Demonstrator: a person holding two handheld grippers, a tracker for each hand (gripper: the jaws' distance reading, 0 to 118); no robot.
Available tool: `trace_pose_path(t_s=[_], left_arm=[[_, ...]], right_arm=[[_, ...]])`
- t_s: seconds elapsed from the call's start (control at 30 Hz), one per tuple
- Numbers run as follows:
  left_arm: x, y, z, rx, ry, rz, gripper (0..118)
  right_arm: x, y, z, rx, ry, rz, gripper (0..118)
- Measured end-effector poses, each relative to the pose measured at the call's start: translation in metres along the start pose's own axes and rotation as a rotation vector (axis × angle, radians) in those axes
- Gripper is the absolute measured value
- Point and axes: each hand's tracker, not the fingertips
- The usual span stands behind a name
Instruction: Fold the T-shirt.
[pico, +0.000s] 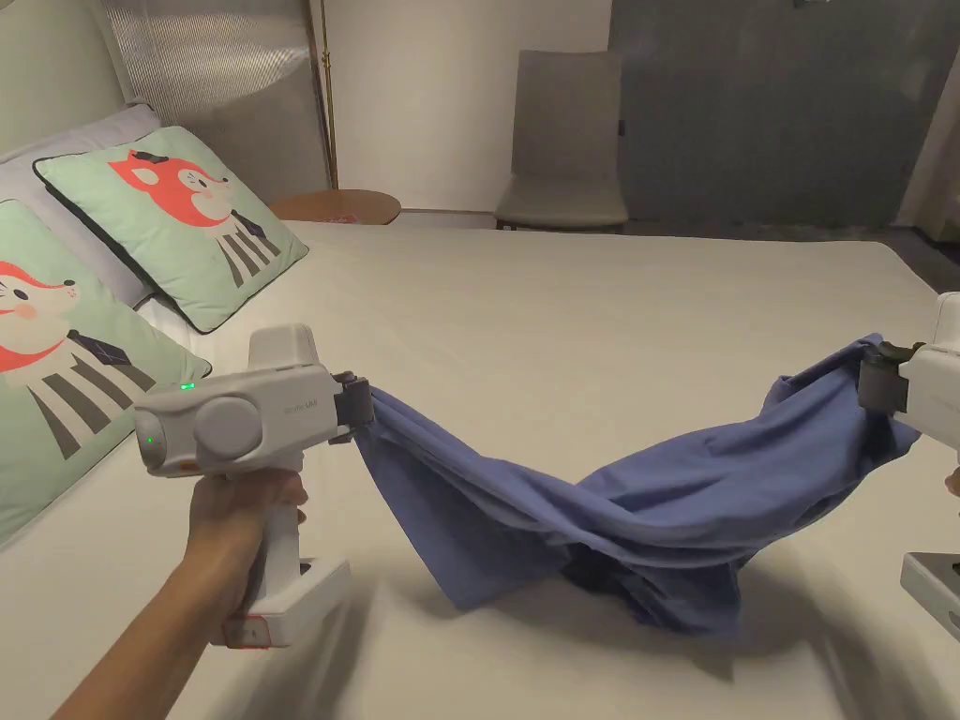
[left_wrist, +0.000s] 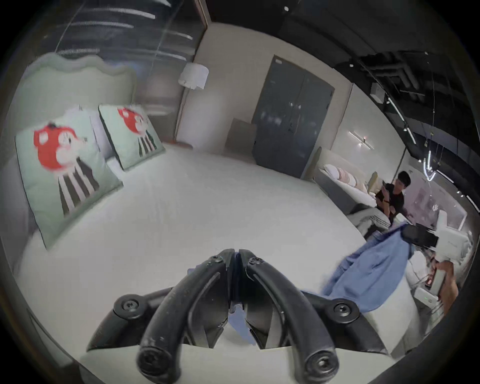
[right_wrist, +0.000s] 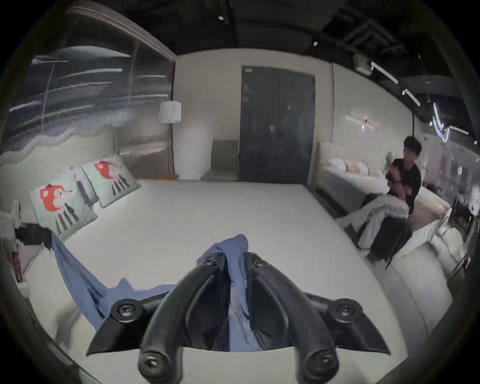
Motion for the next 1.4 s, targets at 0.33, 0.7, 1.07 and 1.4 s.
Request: trace_pose_path(t_s=[0.33,0.7,1.07,1.4], left_arm=[[0.018,0.149,-0.044,0.192,0.15,-0.102,2],[0.036,0.187,-0.096,0.298,0.256,-0.181,2],[-0.029,0.041,-0.124,0.038,0.311,-0.12,2],[-0.075,-0.136,-0.057,-0.201,0.321,-0.065,2]], right_arm=[[0.011,0.095,-0.045,0.154,-0.11,0.178,14],[0.007,0.109,-0.096,0.16,-0.106,0.118,14],[0.004,-0.023,-0.108,-0.071,-0.022,-0.1,14],[-0.004,-0.171,-0.048,-0.276,-0.037,-0.151,14]])
